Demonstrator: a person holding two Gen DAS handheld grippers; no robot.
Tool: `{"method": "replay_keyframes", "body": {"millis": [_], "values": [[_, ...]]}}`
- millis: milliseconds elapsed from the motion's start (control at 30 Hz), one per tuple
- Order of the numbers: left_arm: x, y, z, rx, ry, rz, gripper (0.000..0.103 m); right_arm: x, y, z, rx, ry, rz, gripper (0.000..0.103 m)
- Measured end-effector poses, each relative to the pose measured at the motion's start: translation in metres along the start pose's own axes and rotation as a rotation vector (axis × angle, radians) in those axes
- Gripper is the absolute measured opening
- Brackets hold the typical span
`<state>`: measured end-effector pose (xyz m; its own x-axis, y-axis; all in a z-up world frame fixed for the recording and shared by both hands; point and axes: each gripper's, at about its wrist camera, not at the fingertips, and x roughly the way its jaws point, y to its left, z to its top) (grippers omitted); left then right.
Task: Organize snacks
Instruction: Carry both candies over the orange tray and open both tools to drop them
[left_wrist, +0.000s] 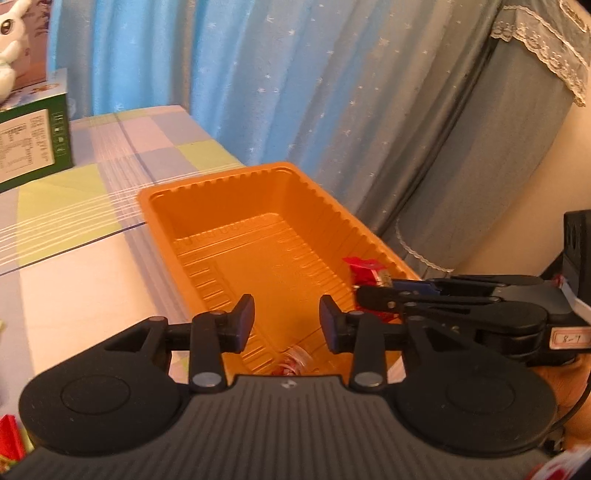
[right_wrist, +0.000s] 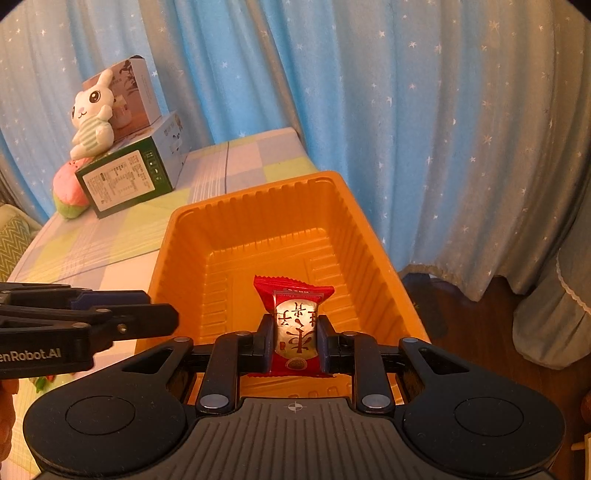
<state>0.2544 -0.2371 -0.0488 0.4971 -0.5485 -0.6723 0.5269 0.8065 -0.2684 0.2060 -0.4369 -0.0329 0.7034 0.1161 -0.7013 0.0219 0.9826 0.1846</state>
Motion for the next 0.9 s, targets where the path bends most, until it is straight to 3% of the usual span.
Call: {"method": "replay_keyframes", "body": {"millis": [200,400,433,500,900], "values": [[-0.006,0.009,-0.003,-0.014,-0.006,0.059,0.034,0.002,0.001,0.000,0.014,0.012,0.018,0.024],[-0.012,0.012,-0.004,-0.013,-0.019,0.071,0.035,0.000,0.005,0.003,0.020,-0.013,0.038,0.026],[-0.014,0.012,-0.004,-0.013,-0.023,0.072,0.036,0.002,0.004,0.004,0.034,-0.012,0.052,0.030],[-0.018,0.013,-0.005,-0.015,-0.033,0.080,0.045,0.001,-0.001,0.005,0.080,-0.013,0.062,0.055],[-0.067,0.021,-0.020,-0.048,-0.073,0.158,0.064,-0.034,0.012,0.007,0.090,-0.034,0.048,0.055]]}}
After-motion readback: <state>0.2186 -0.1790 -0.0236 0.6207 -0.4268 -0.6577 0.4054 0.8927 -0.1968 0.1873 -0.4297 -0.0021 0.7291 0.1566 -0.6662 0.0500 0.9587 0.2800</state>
